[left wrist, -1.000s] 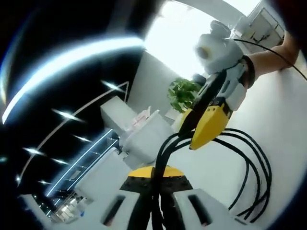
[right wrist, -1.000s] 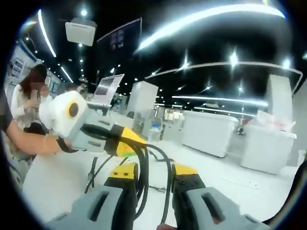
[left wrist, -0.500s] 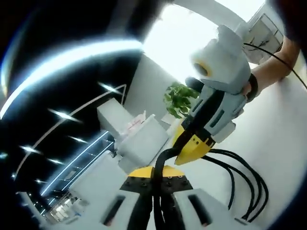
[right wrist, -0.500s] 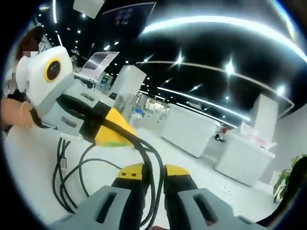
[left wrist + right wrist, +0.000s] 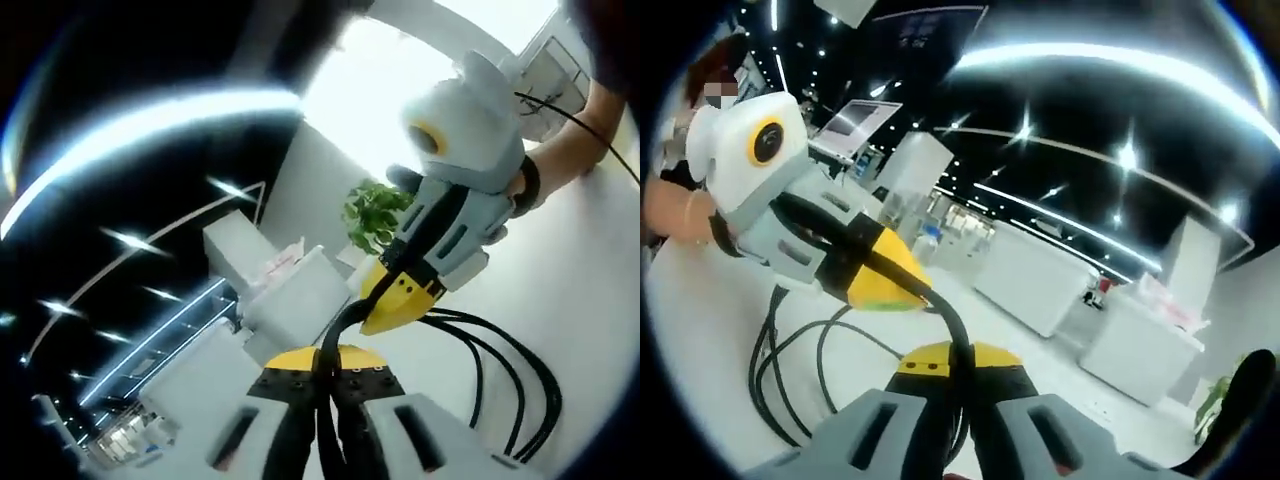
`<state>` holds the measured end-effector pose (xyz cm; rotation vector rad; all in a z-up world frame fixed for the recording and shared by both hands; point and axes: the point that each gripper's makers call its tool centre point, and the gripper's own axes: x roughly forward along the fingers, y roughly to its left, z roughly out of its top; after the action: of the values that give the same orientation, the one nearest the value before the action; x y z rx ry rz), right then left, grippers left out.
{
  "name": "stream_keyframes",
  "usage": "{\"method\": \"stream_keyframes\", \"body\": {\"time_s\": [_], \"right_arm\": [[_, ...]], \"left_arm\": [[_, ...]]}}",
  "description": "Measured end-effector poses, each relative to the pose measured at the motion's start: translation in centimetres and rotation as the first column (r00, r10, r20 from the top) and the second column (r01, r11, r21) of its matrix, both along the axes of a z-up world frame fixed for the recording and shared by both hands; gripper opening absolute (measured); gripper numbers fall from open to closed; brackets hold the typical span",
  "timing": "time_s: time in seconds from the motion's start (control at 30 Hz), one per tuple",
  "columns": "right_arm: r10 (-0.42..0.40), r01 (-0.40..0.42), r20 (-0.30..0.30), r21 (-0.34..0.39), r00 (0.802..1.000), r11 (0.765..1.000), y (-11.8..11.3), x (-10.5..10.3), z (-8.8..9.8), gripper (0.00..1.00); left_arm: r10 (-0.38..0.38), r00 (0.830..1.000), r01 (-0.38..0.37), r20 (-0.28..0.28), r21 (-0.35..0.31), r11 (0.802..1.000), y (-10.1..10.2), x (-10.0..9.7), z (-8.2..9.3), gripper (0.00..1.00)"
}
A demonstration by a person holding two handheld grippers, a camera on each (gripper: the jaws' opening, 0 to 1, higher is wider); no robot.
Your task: Coil the Type-C to USB data cable on the desktop and secure it with Velcro straps.
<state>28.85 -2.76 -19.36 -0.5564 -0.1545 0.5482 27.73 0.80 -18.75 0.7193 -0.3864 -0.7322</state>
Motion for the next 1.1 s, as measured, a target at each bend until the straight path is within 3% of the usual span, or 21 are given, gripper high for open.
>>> {"method": "stream_keyframes", "body": {"time_s": [0.13,0.6,0.7,0.9,1.07,1.1], "right_arm": [[0.013,-0.013,0.021,-0.017,1.0,1.0,0.4,-0.3,0.3,0.03],[0.106,-0.107,0.018,0.006,0.994,0.994,1.8,-1.5,0.4,0.03],[0.118,-0.118,0.007,0.019,0.993,0.993,1.9,-1.6,0.2,0.04],[0.175,-0.169,-0.027,0.156,0.984,0.973,2.5,-1.9,0.5,0.08],[0.283,-0.258,-0.066,0.254,0.957,0.932,3.4,-3.0,1.1,0.2],[0.324,-0.291,-0.067,0.299,0.944,0.909,3.6,-3.4,1.6,0.2]], "left_arm": [[0.025,0.999,-0.026,0.026,0.038,0.999,0.1,0.3,-0.3,0.09],[0.073,0.996,-0.076,0.056,0.061,0.995,0.8,1.0,-0.2,0.06],[0.069,0.997,-0.071,0.031,0.038,0.997,0.9,1.0,-0.1,0.04],[0.077,0.997,-0.077,-0.021,0.021,0.997,1.5,1.5,-0.2,0.04],[0.088,0.994,-0.089,-0.062,-0.009,0.996,2.1,1.9,-0.2,0.04],[0.082,0.993,-0.085,-0.088,-0.038,0.996,2.3,2.0,0.0,0.04]]}}
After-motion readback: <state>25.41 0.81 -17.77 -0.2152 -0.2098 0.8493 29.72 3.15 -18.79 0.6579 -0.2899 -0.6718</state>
